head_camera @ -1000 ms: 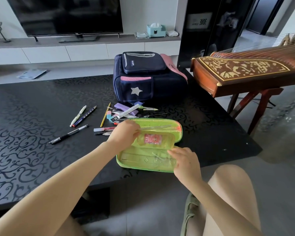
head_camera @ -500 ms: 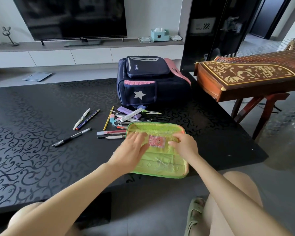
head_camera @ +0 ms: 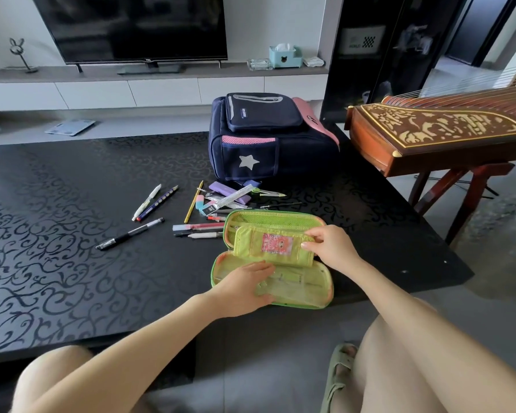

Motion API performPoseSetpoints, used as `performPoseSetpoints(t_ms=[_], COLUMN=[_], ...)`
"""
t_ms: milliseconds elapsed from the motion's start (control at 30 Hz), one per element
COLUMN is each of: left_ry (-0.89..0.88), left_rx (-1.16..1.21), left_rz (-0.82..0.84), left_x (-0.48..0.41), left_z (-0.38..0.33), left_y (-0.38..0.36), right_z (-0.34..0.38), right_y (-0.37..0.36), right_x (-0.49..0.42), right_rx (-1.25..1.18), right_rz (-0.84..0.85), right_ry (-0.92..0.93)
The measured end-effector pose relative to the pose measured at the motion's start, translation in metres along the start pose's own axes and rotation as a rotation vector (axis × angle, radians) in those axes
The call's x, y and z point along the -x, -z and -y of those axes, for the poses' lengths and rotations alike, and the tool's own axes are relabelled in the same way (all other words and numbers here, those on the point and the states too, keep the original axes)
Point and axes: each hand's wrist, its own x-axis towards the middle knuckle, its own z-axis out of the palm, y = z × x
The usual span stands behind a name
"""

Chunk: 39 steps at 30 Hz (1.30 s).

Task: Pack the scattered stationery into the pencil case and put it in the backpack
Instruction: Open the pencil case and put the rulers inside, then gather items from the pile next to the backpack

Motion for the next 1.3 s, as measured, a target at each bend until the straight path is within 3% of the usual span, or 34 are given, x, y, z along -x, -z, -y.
performPoseSetpoints(t_ms=[267, 433, 500, 633, 800, 933, 1067, 1200, 1233, 1300], left_ry=[0.045, -0.053, -0.055, -0.093, 0.107, 0.270, 0.414, 0.460, 0.447, 0.403], left_rx=[0.131, -0.237, -0.179, 0.007, 0.007, -0.033, 0.052, 0.122, 0.182, 0.306], left_rz=[0.019, 0.056, -0.073, -0.506, -0.591, -0.587, -0.558, -0.460, -0.396, -0.277], left_x=[-0.008, -0.002, 0.007, 0.026, 0.027, 0.003, -0.030, -0.057, -0.061, -0.068], left_z=[-0.010, -0.009, -0.008, 0.005, 0.043, 0.070, 0.088, 0.103, 0.102, 0.099], left_y=[-0.002, -0.012, -0.009, 0.016, 0.044, 0.052, 0.058, 0.069, 0.072, 0.074], right_z=[0.002, -0.004, -0.008, -0.016, -0.019, -0.004, 0.029, 0.061, 0.066, 0.073], right_y=[0.002, 0.006, 0.007, 0.019, 0.040, 0.046, 0.042, 0.046, 0.046, 0.038], right_x=[-0.001, 0.001, 0.001, 0.002, 0.007, -0.001, -0.018, -0.041, -0.049, -0.072], right_rx=[0.039, 0.038, 0.035, 0.061, 0.230, 0.367, 0.471, 0.686, 0.654, 0.510], right_rz=[-0.013, 0.011, 0.021, 0.170, 0.353, 0.569, 0.582, 0.995, 1.019, 0.882], right_ry=[0.029, 0.049, 0.049, 0.047, 0.060, 0.073, 0.107, 0.128, 0.154, 0.195])
